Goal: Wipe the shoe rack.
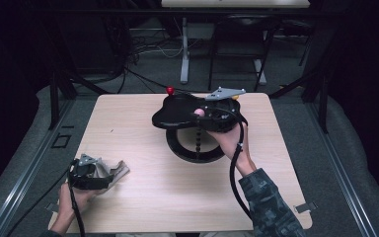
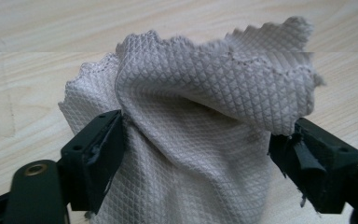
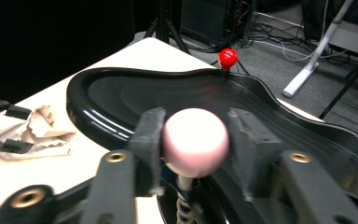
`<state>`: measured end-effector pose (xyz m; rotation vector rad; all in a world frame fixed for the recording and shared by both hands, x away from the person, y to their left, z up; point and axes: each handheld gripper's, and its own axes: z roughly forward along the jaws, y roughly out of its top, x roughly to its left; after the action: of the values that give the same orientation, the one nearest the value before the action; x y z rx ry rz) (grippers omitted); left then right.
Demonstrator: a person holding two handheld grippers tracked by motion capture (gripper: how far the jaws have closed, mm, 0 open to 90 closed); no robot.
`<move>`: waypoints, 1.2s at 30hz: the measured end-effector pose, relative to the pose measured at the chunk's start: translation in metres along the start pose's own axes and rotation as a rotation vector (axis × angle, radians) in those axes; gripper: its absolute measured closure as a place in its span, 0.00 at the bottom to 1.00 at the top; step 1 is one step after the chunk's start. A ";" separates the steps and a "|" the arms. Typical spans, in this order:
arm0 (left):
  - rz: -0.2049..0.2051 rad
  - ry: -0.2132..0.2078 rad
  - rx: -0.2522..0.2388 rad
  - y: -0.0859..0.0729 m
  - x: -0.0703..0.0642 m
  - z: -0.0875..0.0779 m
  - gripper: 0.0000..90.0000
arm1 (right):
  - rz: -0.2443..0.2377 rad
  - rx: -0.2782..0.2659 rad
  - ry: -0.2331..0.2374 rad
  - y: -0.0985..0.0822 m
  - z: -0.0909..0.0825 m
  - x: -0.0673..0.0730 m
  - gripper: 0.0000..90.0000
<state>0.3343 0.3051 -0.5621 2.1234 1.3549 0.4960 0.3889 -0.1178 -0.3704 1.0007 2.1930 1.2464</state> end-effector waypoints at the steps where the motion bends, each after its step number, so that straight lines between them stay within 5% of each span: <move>1: 0.000 -0.004 0.006 0.000 0.000 0.001 0.22 | -0.004 0.002 -0.004 0.000 0.000 0.001 0.66; 12: 0.015 0.006 0.015 -0.003 -0.002 0.010 0.46 | -0.021 0.003 -0.013 -0.001 0.001 0.002 0.66; 19: 0.043 0.022 0.012 0.001 -0.008 0.010 0.84 | -0.023 0.005 -0.022 -0.001 0.001 0.003 0.67; 22: 0.062 0.020 -0.003 0.004 -0.014 0.010 0.89 | -0.023 0.003 -0.017 -0.001 0.001 0.003 0.67; 27: 0.100 -0.015 -0.088 0.021 -0.032 0.002 0.90 | -0.024 0.000 -0.012 -0.001 0.001 0.002 0.67; 36: 0.179 -0.119 -0.205 0.058 -0.086 0.003 0.90 | -0.027 0.003 -0.022 -0.001 0.001 0.003 0.67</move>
<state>0.3404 0.2073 -0.5287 2.0780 1.0083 0.5457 0.3867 -0.1154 -0.3722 0.9782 2.1856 1.2143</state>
